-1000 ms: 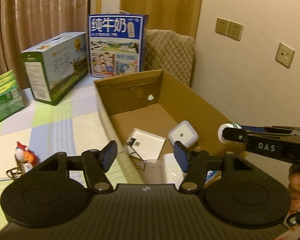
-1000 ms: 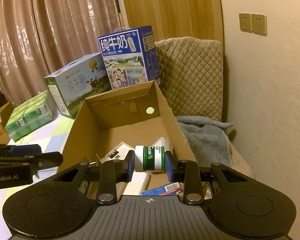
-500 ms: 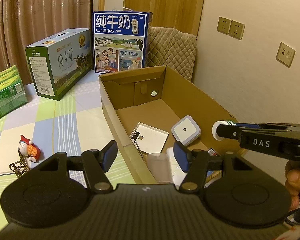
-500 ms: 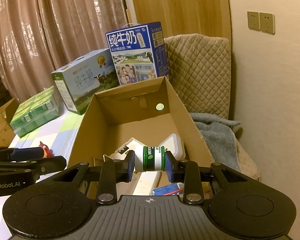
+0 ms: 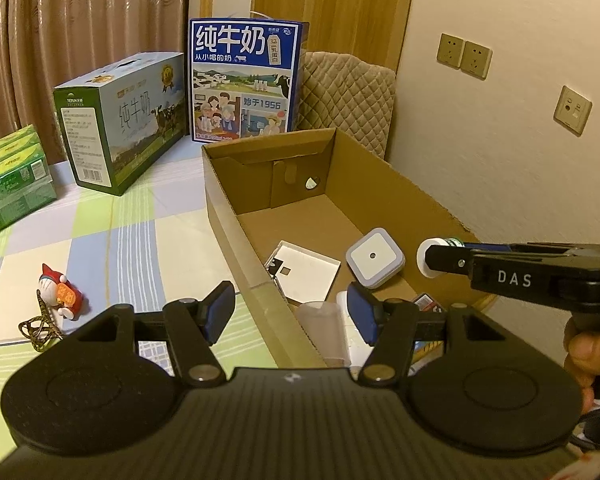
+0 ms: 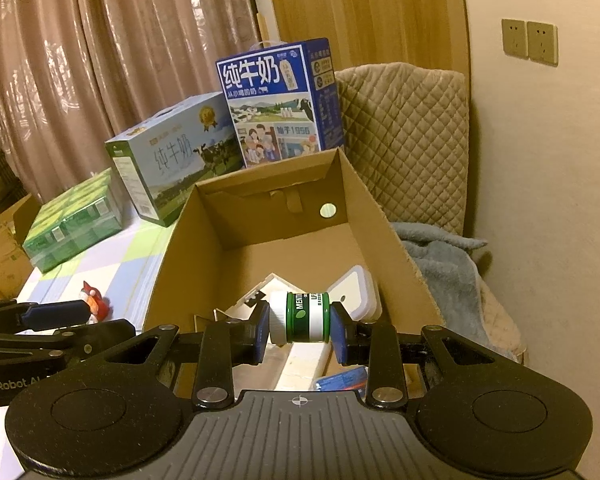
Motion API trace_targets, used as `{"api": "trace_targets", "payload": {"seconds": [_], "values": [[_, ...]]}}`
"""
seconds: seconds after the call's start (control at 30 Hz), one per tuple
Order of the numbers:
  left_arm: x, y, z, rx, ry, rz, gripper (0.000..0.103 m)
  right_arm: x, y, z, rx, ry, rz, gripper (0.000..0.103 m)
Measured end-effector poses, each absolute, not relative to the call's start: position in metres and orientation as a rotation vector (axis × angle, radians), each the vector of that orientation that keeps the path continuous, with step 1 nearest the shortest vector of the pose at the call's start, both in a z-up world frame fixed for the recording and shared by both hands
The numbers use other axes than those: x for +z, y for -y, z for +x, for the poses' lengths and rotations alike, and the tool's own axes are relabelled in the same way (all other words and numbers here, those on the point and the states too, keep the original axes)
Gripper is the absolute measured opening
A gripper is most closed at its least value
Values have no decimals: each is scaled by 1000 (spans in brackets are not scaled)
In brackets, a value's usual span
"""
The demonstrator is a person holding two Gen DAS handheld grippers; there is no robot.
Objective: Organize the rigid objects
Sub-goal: 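Lower the green-and-white bottle into the box and open the right tool, then move both tools back toward the figurine and lanyard on the table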
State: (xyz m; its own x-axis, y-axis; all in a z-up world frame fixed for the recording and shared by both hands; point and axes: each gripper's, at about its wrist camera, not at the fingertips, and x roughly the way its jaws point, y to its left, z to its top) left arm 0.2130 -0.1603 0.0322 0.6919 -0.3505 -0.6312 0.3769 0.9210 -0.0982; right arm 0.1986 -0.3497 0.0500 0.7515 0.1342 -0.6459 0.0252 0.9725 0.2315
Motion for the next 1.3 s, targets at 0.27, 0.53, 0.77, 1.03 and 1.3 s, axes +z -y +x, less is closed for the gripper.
{"api": "trace_targets", "payload": {"seconds": [0.27,0.53,0.77,1.03,1.3], "values": [[33,150,212,-384,-695,37,57,54,353,196,50,-680,283,61],[41,135,203,-363,-685,28,57,68,350,188,50,-671,287,61],[50,110,188,-327,-676,22,57,87,327,178,92,-652,281,61],[61,65,170,-265,-659,6,57,106,289,169,145,-633,259,61],[57,6,152,-174,-652,1,59,114,240,163,214,-627,225,62]]}}
